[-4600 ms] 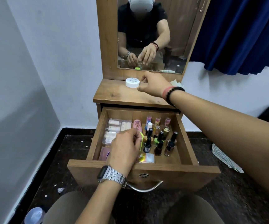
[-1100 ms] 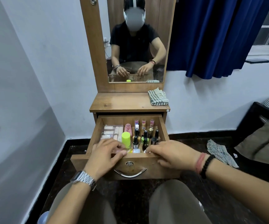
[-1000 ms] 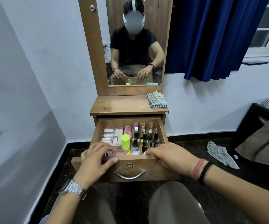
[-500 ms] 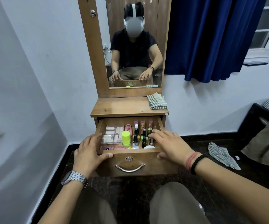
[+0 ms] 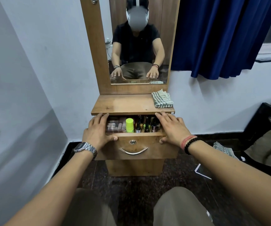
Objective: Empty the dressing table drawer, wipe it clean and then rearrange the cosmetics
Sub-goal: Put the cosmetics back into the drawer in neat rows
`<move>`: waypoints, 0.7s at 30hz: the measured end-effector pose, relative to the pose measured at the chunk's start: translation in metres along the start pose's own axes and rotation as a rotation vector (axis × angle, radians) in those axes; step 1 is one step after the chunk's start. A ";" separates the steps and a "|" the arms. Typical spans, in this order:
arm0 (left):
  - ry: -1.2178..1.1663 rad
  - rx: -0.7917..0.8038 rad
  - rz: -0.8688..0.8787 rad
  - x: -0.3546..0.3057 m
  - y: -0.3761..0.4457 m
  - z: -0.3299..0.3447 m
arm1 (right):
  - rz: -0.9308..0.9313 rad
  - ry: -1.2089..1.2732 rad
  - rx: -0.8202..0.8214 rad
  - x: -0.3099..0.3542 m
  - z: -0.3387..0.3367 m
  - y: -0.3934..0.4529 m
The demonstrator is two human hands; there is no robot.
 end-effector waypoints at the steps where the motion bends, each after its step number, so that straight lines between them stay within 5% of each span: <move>1: 0.036 -0.008 0.020 -0.001 0.006 0.001 | -0.004 -0.013 0.003 0.000 0.000 0.005; 13: 0.155 0.052 0.130 -0.006 0.060 0.023 | -0.027 -0.119 -0.042 -0.003 0.015 0.047; 21: 0.213 -0.063 0.176 -0.007 0.071 0.031 | -0.026 -0.157 -0.200 -0.002 0.020 0.056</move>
Point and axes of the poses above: each hand's wrist, its own y-axis towards the middle knuckle, its own z-axis out of the palm, x = y × z, the point moved 2 cm from there along y, towards the middle knuckle, and after that the axes turned 7 degrees about -x, right-handed, at the moved point
